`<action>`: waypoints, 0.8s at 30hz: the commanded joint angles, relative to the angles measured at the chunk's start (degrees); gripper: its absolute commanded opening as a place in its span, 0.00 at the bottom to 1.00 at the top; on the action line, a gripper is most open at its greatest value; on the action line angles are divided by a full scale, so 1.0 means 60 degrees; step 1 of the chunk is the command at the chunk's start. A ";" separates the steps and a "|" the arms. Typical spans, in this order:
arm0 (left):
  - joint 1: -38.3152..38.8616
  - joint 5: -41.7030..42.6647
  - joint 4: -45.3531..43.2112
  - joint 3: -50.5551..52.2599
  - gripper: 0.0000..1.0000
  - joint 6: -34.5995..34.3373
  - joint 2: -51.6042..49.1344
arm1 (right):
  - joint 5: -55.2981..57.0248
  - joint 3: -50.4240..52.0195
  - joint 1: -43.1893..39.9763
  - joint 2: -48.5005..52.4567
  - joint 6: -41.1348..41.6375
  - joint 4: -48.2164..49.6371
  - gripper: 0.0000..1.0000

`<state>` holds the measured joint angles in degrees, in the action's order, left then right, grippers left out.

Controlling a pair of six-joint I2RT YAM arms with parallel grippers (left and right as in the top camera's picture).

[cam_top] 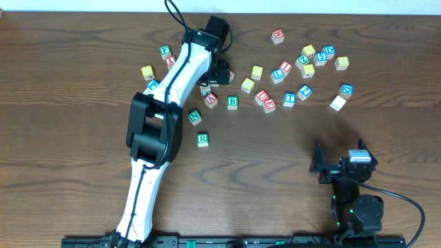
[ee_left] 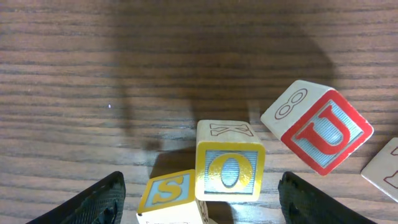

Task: Spell out ROBOT

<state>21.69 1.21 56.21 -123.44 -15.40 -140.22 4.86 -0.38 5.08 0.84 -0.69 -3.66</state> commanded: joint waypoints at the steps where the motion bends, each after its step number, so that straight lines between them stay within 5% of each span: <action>1: -0.0015 0.0007 -0.0066 0.0098 0.78 0.0098 -0.0208 | -0.0015 0.0011 -0.0062 -0.0033 -0.0109 -0.0036 0.99; 17: -0.0015 0.0004 -0.0539 0.0244 0.77 0.0277 -0.0226 | -0.0015 0.0011 -0.0062 -0.0033 -0.0113 -0.0036 0.99; 20: -0.0015 0.0004 -0.0539 0.0248 0.64 0.0277 -0.0226 | -0.0015 0.0011 -0.0062 -0.0033 -0.0113 -0.0036 0.99; 24: -0.0015 -0.0004 -0.0572 0.0302 0.64 0.0317 -0.0226 | -0.0015 0.0011 -0.0062 -0.0033 -0.0113 -0.0036 0.99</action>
<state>21.69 1.21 52.84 -122.32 -14.31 -140.29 4.86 -0.38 5.08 0.84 -0.69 -3.66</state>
